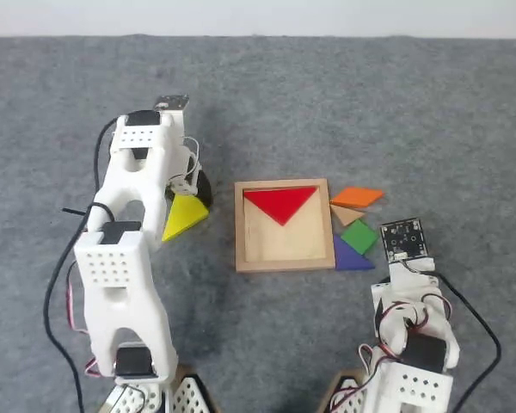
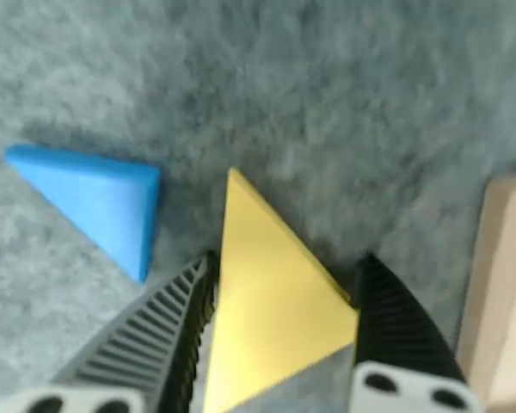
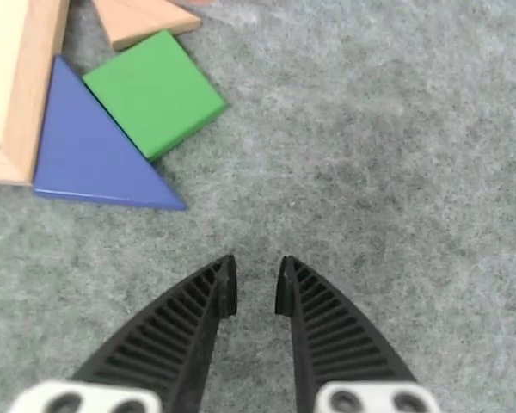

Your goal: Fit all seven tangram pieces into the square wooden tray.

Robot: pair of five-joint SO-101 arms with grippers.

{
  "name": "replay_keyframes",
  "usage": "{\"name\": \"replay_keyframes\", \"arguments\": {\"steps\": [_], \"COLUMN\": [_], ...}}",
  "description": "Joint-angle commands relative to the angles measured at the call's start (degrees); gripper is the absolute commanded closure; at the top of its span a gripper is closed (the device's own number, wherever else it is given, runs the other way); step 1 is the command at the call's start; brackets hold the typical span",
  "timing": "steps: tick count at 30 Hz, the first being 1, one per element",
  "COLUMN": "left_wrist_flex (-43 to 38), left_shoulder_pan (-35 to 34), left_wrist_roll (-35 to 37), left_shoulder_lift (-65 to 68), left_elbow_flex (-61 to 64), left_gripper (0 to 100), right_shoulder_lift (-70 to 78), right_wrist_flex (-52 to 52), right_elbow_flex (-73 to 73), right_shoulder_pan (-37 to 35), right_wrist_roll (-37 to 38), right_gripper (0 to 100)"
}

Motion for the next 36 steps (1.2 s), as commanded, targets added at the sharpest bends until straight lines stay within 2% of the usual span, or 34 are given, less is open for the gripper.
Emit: {"name": "replay_keyframes", "arguments": {"steps": [1, 4, 10, 14, 18, 24, 30, 36], "left_wrist_flex": [5.01, 6.77, 9.32, 4.75, -0.09, -0.79, -2.99, -1.76], "left_shoulder_pan": [-1.23, -0.97, -1.49, -1.23, -0.88, 0.7, 2.11, 1.58], "left_wrist_roll": [-6.77, -14.95, -21.98, -21.63, -16.26, -12.92, -13.45, -14.86], "left_shoulder_lift": [-1.85, -4.4, -4.22, -1.85, -0.7, -0.44, -0.97, -1.05], "left_elbow_flex": [-1.45, -1.36, -0.13, 0.22, 0.22, 1.8, 5.49, 5.67], "left_gripper": [68, 66, 69, 69, 69, 69, 73, 75], "right_shoulder_lift": [-0.84, -0.84, -0.84, -0.84, -0.84, -0.84, -0.84, -0.84], "right_wrist_flex": [-0.31, -0.31, -0.31, -0.31, -0.31, -0.31, -0.31, -0.31], "right_elbow_flex": [0.88, 0.88, 0.88, 0.88, 0.88, 0.88, 0.88, 0.88], "right_shoulder_pan": [-0.4, -0.4, -0.4, -0.4, -0.4, -0.4, -0.4, -0.4], "right_wrist_roll": [0.79, 0.79, 0.79, 0.79, 0.79, 0.79, 0.79, 0.79], "right_gripper": [90.8, 90.8, 90.8, 90.8, 90.8, 90.8, 90.8, 90.8]}}
